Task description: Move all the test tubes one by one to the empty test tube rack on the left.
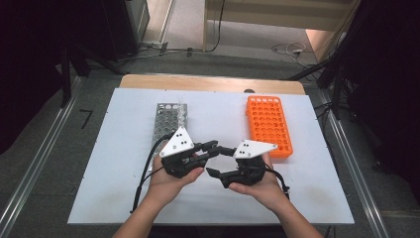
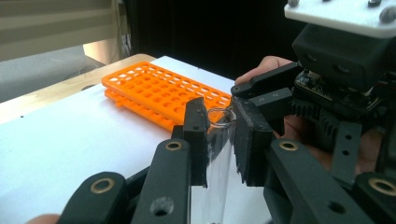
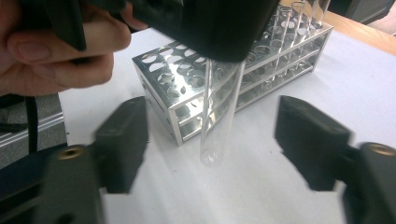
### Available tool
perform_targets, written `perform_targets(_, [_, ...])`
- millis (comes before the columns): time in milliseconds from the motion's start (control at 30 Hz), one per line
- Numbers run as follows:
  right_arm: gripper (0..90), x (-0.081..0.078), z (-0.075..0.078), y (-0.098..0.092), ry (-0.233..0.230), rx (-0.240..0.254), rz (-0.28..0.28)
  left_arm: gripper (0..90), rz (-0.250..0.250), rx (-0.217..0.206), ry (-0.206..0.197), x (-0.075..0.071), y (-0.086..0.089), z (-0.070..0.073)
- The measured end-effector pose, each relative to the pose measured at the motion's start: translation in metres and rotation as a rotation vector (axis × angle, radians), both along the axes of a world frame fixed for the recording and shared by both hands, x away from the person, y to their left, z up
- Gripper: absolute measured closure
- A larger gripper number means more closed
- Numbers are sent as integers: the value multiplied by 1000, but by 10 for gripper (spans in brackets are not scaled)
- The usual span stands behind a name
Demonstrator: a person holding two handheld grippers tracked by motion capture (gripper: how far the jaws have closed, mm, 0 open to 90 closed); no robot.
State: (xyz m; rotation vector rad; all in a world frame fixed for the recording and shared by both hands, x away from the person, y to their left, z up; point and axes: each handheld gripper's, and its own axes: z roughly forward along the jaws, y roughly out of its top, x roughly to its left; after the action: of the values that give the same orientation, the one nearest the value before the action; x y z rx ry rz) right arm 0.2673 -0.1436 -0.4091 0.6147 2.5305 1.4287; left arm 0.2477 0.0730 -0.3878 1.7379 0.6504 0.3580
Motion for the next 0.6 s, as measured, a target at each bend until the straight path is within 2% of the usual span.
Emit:
perform_targets(100, [87,1,0,-3,1,1,11,755,10,-5,-2,1,4,3])
perform_targets(267, [0,5,0,-12,12,25,29,755,36,-17,-7,5,12,6])
perform_targets(400, [0,9,0,-22,4,39,5,755,61,-15,-15,9,18,8])
perform_targets(600, [0,13,-1,-42,0,45,-45,755,135,-28,-23,20,38,10])
